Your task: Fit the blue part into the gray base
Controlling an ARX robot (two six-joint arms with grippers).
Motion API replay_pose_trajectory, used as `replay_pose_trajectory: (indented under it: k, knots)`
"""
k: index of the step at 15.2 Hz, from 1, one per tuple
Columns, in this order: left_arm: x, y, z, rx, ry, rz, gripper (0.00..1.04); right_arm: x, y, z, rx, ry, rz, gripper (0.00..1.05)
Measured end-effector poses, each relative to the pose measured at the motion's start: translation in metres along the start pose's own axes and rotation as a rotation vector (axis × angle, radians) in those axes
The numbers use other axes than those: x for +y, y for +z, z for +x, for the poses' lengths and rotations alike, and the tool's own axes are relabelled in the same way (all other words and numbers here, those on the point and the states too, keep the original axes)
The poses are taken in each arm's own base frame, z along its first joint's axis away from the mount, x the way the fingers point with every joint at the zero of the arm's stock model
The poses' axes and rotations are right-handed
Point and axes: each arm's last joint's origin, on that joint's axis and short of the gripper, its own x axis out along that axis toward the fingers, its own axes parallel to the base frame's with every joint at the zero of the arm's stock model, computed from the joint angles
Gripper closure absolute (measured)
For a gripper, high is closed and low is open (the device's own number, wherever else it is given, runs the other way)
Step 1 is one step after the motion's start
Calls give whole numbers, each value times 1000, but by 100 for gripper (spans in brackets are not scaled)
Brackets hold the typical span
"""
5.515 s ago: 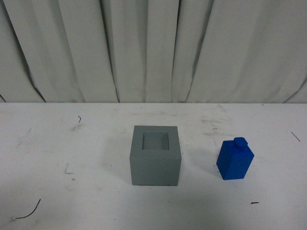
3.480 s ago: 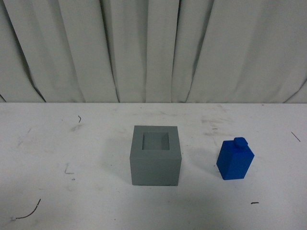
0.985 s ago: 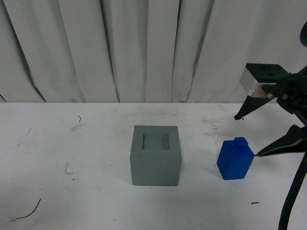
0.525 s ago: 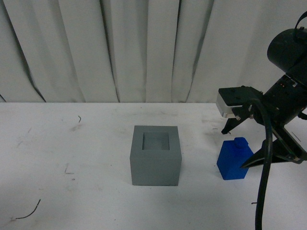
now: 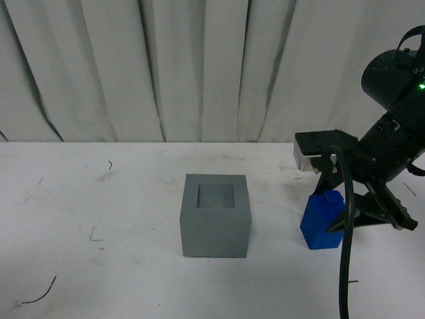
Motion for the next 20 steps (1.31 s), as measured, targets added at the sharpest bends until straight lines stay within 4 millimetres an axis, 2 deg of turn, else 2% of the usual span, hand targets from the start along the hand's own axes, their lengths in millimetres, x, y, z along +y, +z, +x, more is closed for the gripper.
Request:
replay_pose_trajectory:
  k: [2, 6, 9, 10, 11, 13, 14, 15, 17, 20]
  knots:
    - [0, 0, 0, 0, 0, 0, 7, 0, -1, 0, 6, 1, -24, 56]
    - [0, 0, 0, 0, 0, 0, 7, 3, -3, -2, 6, 22, -26, 58]
    - [0, 0, 0, 0, 0, 0, 7, 9, 4, -17, -9, 57, -31, 58]
    - [0, 0, 0, 0, 0, 0, 7, 10, 16, -40, -36, 38, -52, 58]
    - [0, 0, 0, 0, 0, 0, 7, 10, 27, -55, -61, 20, -69, 58]
    - [0, 0, 0, 0, 0, 0, 7, 9, 60, -72, -98, -3, -109, 58]
    - [0, 0, 0, 0, 0, 0, 7, 11, 99, -69, -123, -7, -131, 58]
    - [0, 0, 0, 0, 0, 0, 7, 14, 152, -64, -157, -26, -132, 58]
    - [0, 0, 0, 0, 0, 0, 7, 14, 166, -55, -150, -24, -117, 58]
    - [0, 0, 0, 0, 0, 0, 7, 11, 169, -34, -119, -3, -60, 58]
